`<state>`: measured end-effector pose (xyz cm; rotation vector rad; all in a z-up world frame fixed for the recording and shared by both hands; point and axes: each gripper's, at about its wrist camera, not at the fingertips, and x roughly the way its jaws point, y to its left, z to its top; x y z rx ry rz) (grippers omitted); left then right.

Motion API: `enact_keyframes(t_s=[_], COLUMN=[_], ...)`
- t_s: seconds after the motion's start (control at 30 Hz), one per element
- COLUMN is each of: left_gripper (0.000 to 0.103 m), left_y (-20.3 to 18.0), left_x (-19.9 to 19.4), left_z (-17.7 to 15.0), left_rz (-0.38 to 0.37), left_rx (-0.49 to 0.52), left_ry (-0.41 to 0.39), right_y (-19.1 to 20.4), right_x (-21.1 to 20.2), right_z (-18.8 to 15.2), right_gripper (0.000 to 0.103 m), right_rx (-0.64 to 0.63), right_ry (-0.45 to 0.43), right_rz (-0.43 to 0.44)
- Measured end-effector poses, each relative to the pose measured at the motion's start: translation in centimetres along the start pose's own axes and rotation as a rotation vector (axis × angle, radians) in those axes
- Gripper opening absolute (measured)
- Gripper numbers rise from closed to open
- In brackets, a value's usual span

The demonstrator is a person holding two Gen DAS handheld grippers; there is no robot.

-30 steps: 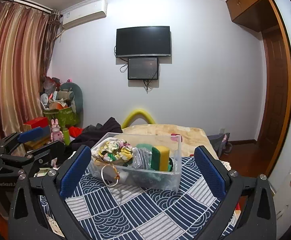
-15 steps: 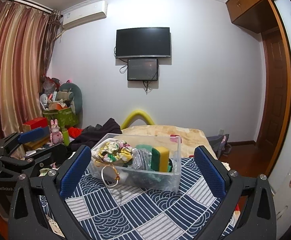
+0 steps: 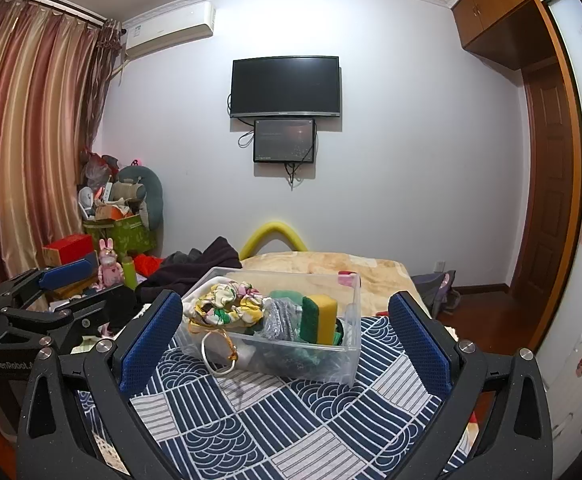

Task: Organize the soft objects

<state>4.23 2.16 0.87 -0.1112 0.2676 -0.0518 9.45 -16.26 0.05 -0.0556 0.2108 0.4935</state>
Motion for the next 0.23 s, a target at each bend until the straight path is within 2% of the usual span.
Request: enact_keyframes(t_s=[0.23], left_gripper=[0.103], left_y=[-0.33], left_x=[0.01], left_z=[-0.11], left_rz=[0.001], left_rx=[0.012], left_ry=[0.003], right_y=[-0.03], right_x=[0.07], right_z=[0.00], right_gripper=[0.103], right_rx=[0.000], right_ry=[0.002], right_rz=[0.001])
